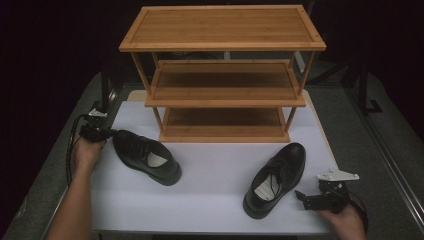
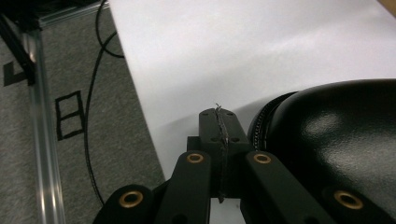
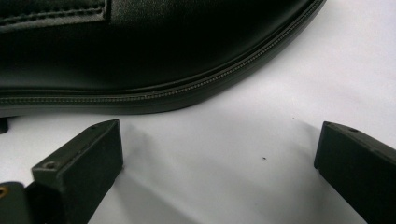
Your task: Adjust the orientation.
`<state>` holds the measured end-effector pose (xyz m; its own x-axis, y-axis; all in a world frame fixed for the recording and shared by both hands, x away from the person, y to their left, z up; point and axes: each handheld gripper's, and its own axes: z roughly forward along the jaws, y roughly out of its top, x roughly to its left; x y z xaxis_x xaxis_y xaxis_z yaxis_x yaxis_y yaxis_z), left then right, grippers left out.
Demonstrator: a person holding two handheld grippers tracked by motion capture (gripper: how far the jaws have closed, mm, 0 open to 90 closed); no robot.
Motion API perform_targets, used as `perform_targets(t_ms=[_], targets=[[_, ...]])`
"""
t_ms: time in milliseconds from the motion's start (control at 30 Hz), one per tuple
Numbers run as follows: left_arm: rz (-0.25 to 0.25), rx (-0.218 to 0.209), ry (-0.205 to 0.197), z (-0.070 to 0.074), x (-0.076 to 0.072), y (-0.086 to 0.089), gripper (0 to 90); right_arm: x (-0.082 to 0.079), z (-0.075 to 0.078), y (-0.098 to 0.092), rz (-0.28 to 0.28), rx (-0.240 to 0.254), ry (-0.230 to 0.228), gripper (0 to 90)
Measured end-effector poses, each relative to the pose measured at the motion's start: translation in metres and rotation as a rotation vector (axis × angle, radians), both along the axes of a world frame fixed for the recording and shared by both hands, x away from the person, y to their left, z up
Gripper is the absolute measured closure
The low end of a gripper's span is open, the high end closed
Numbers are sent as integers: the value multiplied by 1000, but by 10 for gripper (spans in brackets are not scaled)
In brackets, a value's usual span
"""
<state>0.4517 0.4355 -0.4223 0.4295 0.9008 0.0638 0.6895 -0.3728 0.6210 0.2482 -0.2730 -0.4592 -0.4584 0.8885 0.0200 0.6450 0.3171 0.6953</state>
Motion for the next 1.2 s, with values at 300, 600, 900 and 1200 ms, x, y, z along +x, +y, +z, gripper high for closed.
perform_targets(t_ms=[300, 600, 900, 1200], targets=[[-18, -38, -10, -2, -8, -12, 900, 0, 0, 0, 0, 0, 0, 8], [-53, -35, 0, -1, -16, -31, 900, 0, 0, 0, 0, 1, 0, 8], [-93, -40, 13, 0, -29, -57, 900, 0, 0, 0, 0, 0, 0, 8], [-135, -64, 19, -2, -42, -78, 900, 0, 0, 0, 0, 1, -1, 8]])
